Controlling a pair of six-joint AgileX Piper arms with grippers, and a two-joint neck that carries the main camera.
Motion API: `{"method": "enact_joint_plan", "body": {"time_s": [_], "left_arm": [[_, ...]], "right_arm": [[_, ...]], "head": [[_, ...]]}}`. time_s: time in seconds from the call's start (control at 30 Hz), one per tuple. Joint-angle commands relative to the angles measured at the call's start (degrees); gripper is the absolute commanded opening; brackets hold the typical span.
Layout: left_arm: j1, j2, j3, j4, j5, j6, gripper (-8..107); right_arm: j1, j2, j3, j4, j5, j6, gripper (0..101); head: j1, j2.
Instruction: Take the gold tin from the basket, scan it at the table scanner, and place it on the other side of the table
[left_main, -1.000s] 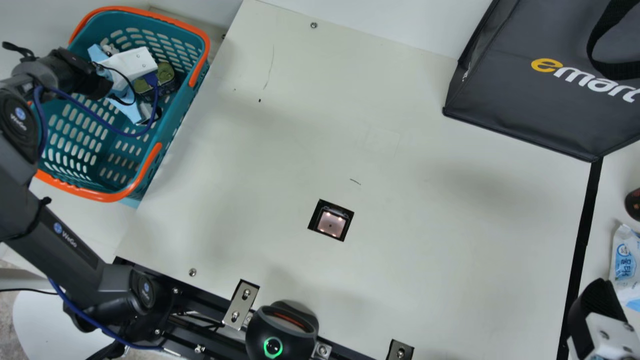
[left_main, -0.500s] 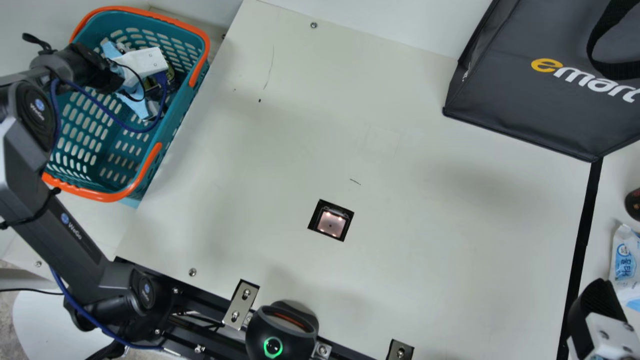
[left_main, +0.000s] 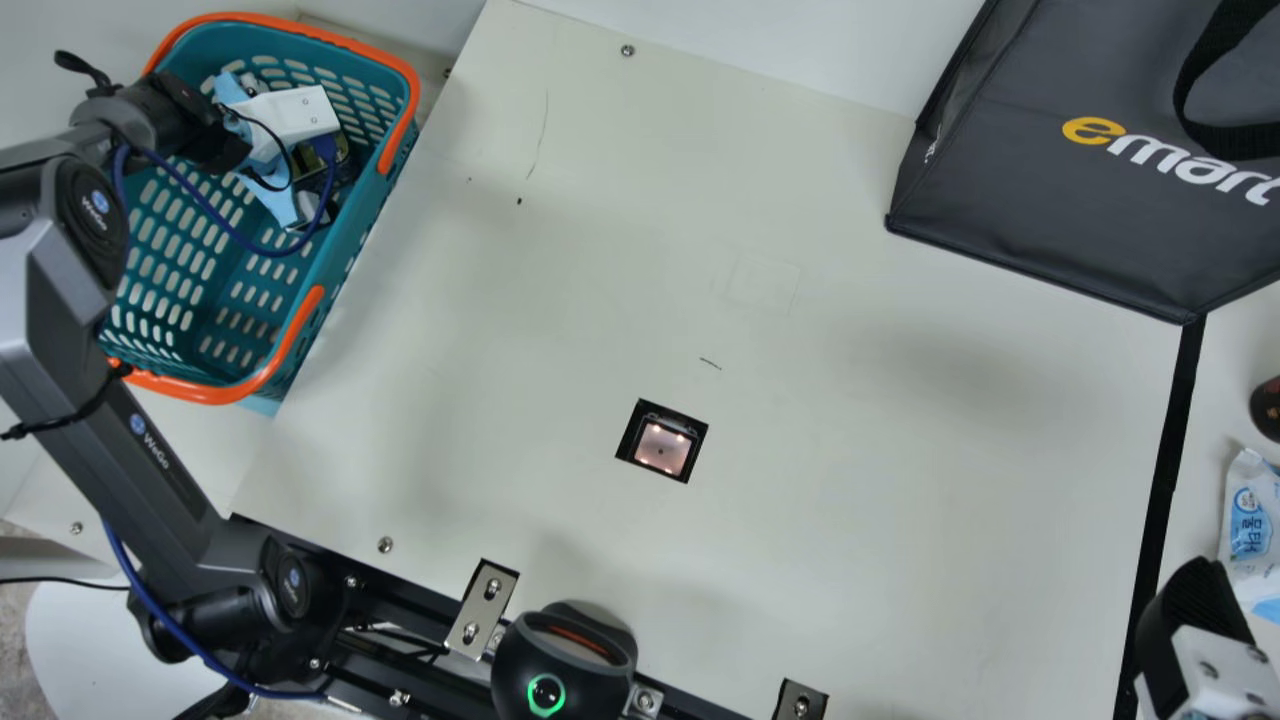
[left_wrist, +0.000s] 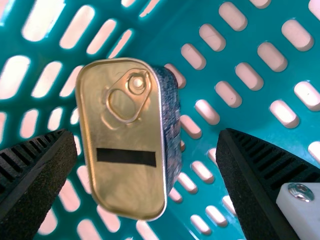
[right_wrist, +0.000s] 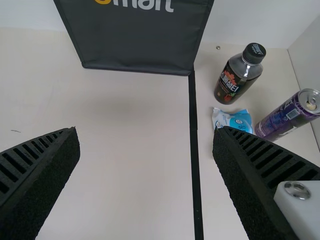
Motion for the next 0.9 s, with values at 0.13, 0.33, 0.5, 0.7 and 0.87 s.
{"method": "enact_joint_plan", "body": {"time_s": [0.13,0.33,0.5,0.7,0.87], "left_arm": [[0.6,1.4,-0.9,-0.3,1.2,0.6,90],[0.9,2.1,-1.0,0.4,3.1,-0.4,90],[1.0,1.4,-0.8,2.0,6.3,-2.4,90],[1.1,0.3,-0.7,3.7,9.1,-5.2,90],[1.0,0.1,-0.7,5.3,9.6,-8.0,90]], "right_arm": [[0.0,0.0,0.0,0.0,-0.1,0.0,95],[0.0,0.0,0.0,0.0,-0.1,0.0,95],[0.0,0.0,0.0,0.0,-0.1,0.0,95],[0.0,0.0,0.0,0.0,-0.1,0.0,95],[0.0,0.0,0.0,0.0,-0.1,0.0,95]], "head": [[-1.7,0.2],[-1.7,0.2],[-1.7,0.2],[-1.7,0.2],[-1.7,0.2]]}}
